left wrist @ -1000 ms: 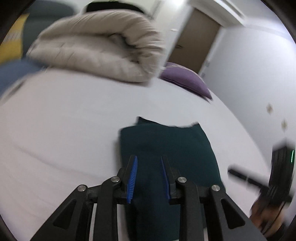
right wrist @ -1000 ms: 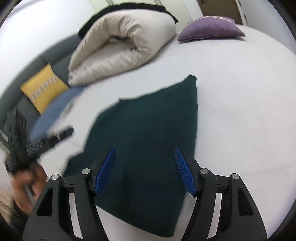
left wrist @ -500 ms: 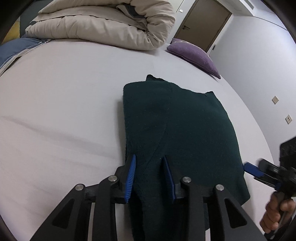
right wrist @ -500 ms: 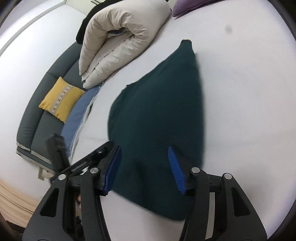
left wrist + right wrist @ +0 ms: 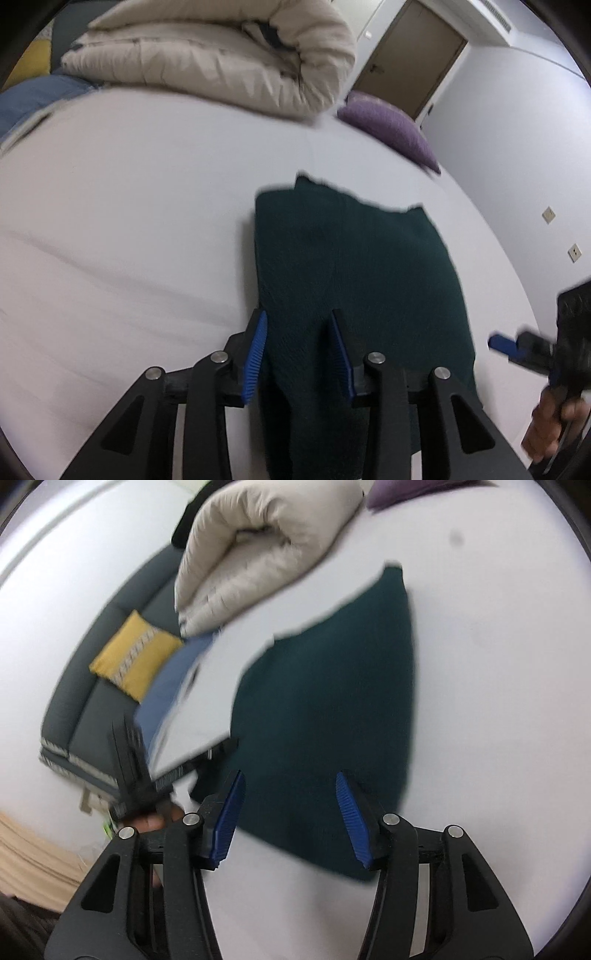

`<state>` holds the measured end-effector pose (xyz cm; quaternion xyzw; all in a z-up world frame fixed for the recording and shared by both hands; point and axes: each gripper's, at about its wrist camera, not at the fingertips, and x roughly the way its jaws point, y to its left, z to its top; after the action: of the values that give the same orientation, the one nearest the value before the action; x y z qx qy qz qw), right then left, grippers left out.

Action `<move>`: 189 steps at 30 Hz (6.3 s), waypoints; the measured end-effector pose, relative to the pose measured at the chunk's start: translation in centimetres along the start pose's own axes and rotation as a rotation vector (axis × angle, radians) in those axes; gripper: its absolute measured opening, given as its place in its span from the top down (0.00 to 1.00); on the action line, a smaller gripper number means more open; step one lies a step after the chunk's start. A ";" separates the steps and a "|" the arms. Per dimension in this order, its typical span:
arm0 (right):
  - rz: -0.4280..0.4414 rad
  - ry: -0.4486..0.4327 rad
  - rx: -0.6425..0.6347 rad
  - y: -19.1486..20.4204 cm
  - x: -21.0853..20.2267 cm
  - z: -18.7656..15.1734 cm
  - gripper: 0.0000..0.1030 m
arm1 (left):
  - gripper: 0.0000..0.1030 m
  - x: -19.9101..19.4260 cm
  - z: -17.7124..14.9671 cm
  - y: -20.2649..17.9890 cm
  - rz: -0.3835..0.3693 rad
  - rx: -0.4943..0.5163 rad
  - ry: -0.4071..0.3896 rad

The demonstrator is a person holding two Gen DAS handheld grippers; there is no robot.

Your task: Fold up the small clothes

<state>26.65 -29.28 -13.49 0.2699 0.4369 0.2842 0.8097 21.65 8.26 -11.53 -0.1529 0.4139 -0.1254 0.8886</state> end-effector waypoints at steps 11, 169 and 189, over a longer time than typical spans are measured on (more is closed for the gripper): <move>-0.040 0.048 0.101 -1.7 8.9 12.6 0.50 | 0.49 3.4 0.7 0.0 0.013 0.041 0.042; -0.661 -0.689 -0.376 18.6 -30.5 -28.5 0.00 | 0.00 -29.3 -17.8 -19.7 0.456 0.354 -0.545; -0.807 -0.290 -0.189 13.5 -20.5 -27.7 0.00 | 0.00 -20.6 -19.3 -15.0 0.416 0.246 -0.132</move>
<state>-9.62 -28.95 -6.01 0.0398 0.3611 -0.0569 0.9300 -7.57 -1.58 -3.31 0.0372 0.3592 0.0208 0.9323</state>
